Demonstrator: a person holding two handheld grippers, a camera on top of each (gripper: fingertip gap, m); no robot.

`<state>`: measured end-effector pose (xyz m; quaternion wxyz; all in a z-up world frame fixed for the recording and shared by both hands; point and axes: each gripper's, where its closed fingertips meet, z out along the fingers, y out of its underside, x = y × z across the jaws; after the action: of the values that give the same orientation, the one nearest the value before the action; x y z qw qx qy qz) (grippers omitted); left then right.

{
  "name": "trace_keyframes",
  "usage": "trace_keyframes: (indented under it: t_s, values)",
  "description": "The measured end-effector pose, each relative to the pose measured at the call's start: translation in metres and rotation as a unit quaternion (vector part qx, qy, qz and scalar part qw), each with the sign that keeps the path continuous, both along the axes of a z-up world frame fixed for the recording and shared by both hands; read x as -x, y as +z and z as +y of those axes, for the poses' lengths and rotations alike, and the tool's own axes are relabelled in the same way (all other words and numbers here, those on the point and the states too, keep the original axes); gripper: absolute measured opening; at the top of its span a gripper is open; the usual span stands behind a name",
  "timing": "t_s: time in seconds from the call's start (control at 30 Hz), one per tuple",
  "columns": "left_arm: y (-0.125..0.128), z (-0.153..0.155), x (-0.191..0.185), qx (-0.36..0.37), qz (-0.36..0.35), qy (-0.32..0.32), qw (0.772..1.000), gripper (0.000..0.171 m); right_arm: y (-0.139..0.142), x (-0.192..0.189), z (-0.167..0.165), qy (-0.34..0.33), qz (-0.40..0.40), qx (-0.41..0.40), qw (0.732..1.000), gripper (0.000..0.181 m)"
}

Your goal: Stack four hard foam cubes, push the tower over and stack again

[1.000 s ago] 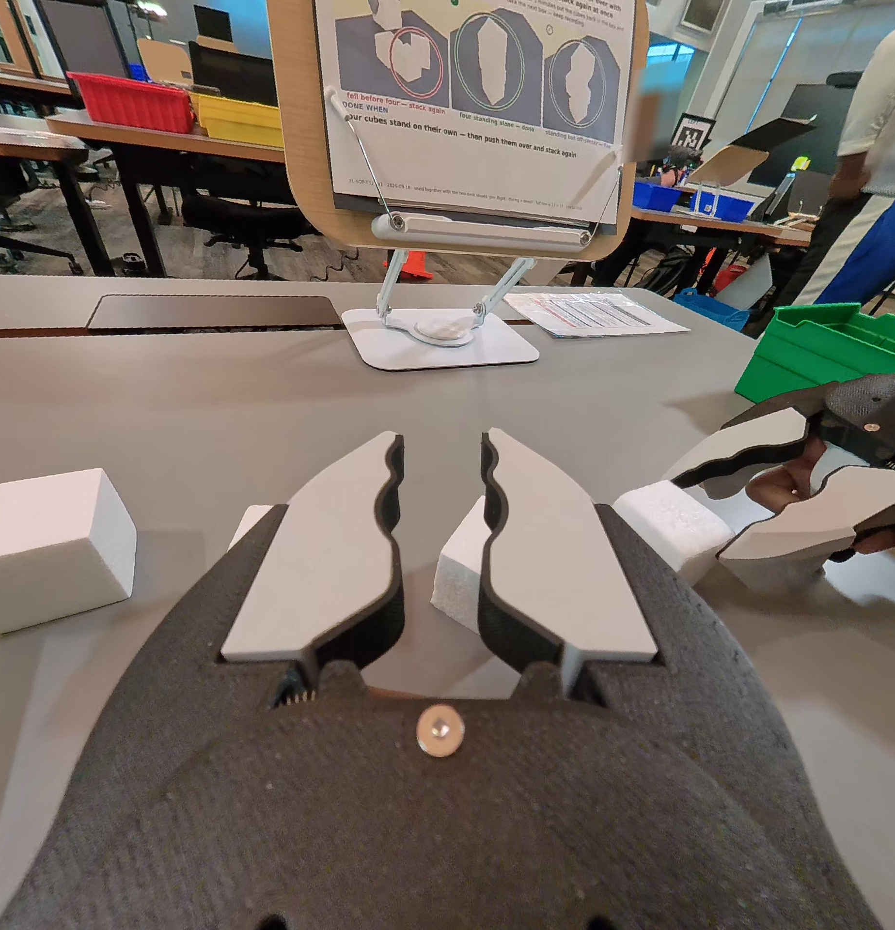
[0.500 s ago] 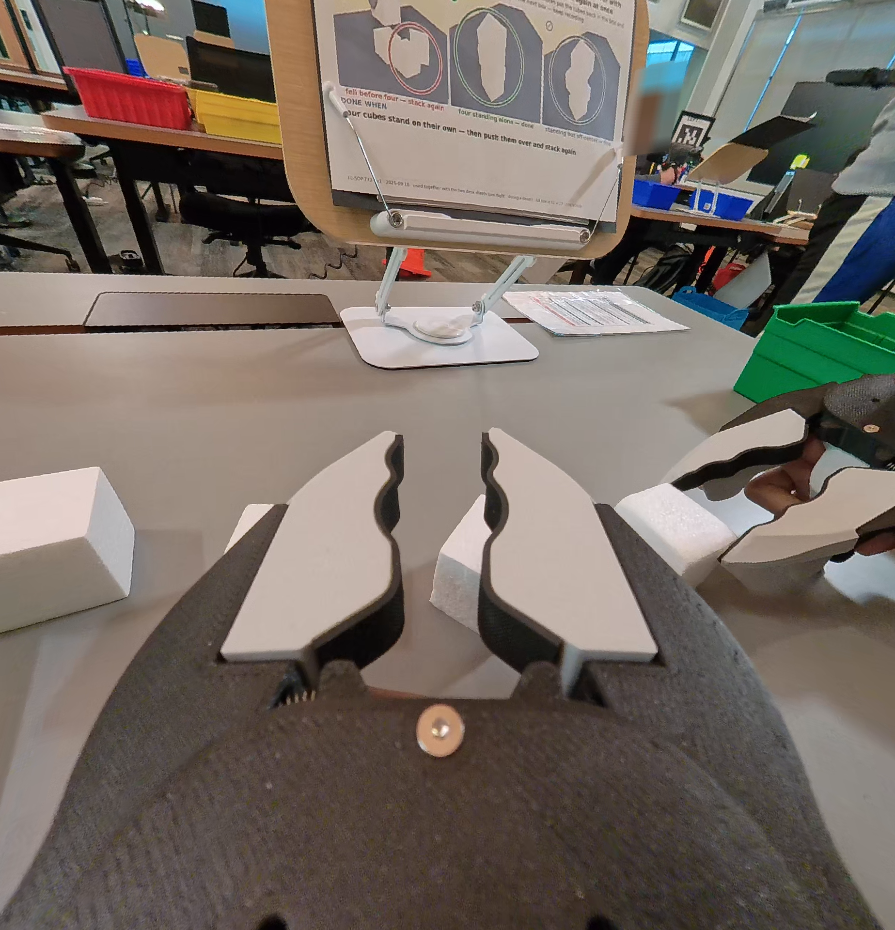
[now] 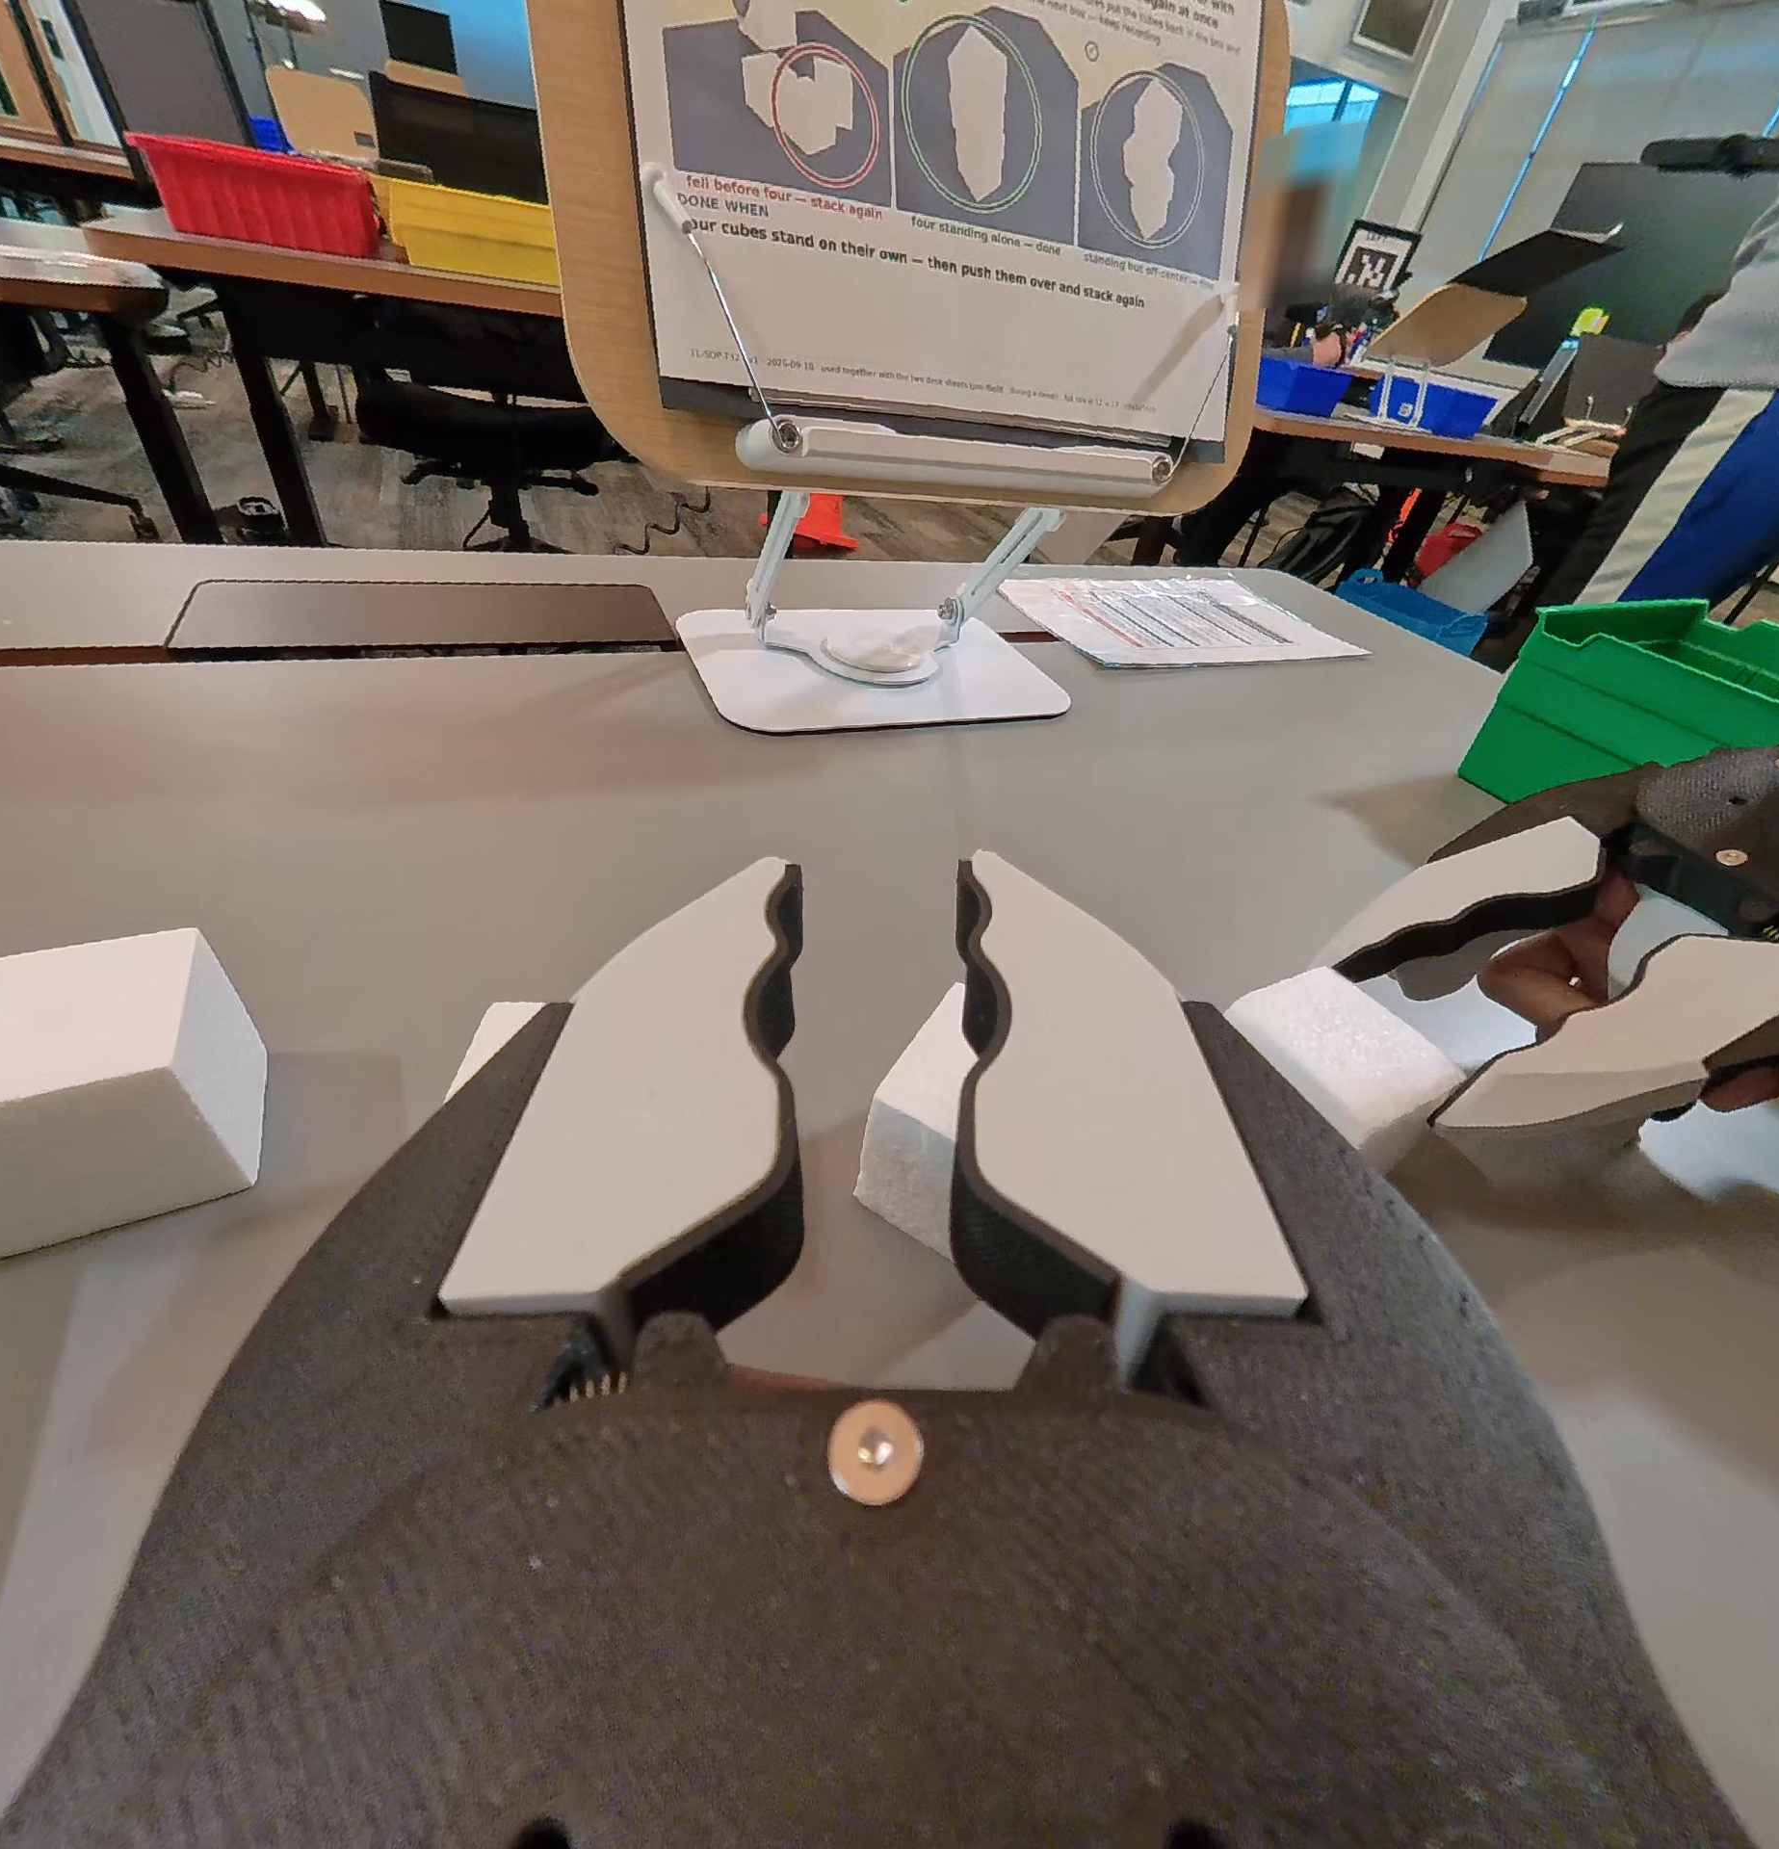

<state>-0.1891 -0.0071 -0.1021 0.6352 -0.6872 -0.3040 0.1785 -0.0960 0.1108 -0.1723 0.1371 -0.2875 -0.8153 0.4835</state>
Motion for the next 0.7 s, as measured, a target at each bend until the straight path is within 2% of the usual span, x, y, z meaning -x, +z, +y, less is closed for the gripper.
trace_keyframes:
  t_s: [0.7]
  values:
    - [-0.0002,0.0001,-0.0005,0.000,-0.001,-0.002,1.000,0.030,-0.0072,-0.0003,0.0076,0.005,0.001,-0.025,1.000,0.052]
